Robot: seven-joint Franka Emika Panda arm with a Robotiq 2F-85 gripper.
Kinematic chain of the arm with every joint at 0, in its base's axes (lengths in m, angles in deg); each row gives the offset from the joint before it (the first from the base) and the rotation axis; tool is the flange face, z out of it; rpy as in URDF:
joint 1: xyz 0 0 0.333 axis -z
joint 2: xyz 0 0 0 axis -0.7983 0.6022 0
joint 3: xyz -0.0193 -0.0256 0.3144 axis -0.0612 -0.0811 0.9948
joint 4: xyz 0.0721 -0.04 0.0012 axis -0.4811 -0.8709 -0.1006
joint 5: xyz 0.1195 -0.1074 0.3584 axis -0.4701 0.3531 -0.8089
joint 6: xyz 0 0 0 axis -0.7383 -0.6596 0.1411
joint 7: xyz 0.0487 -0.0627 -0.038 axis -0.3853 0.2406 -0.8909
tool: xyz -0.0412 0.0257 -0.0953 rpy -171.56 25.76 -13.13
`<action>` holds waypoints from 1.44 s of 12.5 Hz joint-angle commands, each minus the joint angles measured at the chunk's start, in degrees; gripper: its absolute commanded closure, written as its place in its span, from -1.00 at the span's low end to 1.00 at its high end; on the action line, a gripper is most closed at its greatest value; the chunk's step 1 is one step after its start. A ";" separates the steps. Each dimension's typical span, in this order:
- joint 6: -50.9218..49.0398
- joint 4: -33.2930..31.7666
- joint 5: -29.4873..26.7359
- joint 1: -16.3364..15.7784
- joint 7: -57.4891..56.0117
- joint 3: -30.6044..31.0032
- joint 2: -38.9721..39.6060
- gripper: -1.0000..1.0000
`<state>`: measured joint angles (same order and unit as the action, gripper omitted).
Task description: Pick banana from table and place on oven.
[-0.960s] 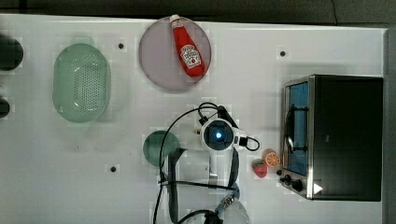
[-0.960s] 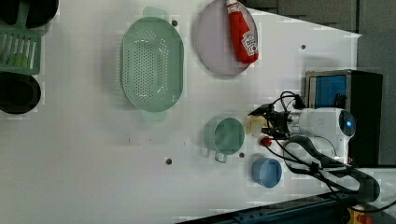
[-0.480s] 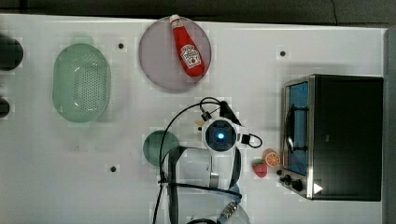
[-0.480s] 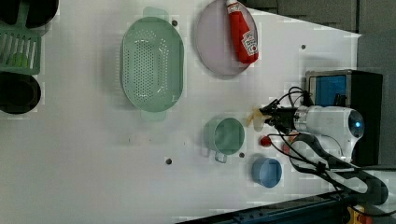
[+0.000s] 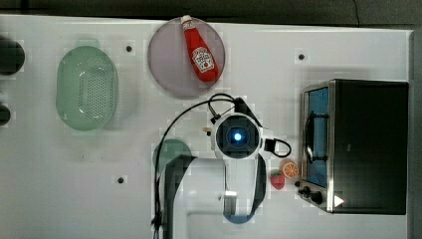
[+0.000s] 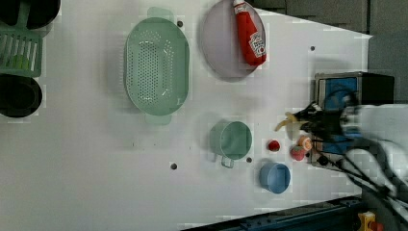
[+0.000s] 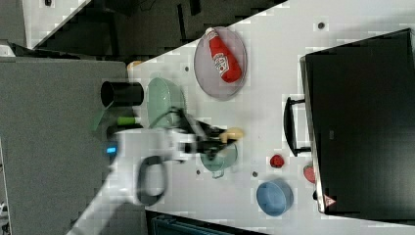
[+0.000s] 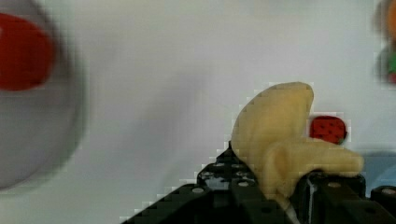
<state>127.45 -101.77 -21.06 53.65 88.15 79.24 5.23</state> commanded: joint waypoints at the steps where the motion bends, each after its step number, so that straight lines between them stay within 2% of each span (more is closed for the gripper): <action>1: -11.77 7.46 -1.15 -0.20 1.10 0.13 -9.61 0.48; 5: -29.46 19.10 -1.10 0.28 1.10 -0.85 -12.15 0.48; 8: -33.72 26.40 -0.76 1.52 -0.90 -5.24 -10.40 0.48; 11: -34.14 31.65 1.69 2.30 -16.01 -12.24 -5.85 0.48; 14: -32.92 34.51 1.76 2.61 -27.31 -20.07 -0.46 0.48; 18: -22.04 34.27 1.68 3.17 -39.13 -28.76 5.69 0.48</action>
<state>103.21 -68.87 -19.05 56.50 56.19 49.00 13.92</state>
